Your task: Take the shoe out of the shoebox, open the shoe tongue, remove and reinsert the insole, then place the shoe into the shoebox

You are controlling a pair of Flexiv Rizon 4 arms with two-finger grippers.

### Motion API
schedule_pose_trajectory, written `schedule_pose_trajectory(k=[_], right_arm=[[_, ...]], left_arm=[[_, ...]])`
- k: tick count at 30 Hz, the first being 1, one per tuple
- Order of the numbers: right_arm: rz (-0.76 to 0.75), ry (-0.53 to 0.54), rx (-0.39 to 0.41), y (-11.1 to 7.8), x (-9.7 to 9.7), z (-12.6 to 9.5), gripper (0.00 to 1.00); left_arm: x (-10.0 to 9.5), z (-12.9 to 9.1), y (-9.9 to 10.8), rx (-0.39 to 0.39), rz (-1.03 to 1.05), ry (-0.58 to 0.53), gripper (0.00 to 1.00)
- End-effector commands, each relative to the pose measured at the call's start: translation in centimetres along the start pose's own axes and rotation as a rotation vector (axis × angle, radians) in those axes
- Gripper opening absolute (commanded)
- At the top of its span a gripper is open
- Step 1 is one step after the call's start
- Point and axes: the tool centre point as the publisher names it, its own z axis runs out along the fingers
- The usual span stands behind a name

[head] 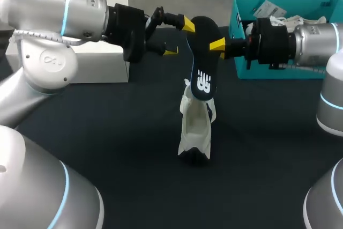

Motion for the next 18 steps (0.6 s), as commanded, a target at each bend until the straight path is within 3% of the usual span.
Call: schedule_pose_trajectory(k=[1,7,11,14,18], right_arm=[[0.000,0.009,0.006,0.2,0.1,0.1,0.00],[-0.003,0.015,0.013,0.5,0.4,0.6,0.00],[-0.003,0.018,0.023,0.6,0.4,0.9,0.00],[-0.002,0.019,0.030,0.6,0.5,1.1,0.00],[0.001,0.018,0.037,0.5,0.5,1.2,0.00]], left_arm=[[0.3,0.8,-0.3,0.011,-0.003,-0.124,0.99],[0.0,1.7,-0.5,-0.009,-0.041,-0.186,0.94],[-0.3,2.2,-0.5,-0.022,-0.069,-0.216,0.61],[-0.4,2.6,-0.4,-0.034,-0.083,-0.232,0.51],[-0.6,2.9,-0.3,-0.040,-0.097,-0.236,0.45]])
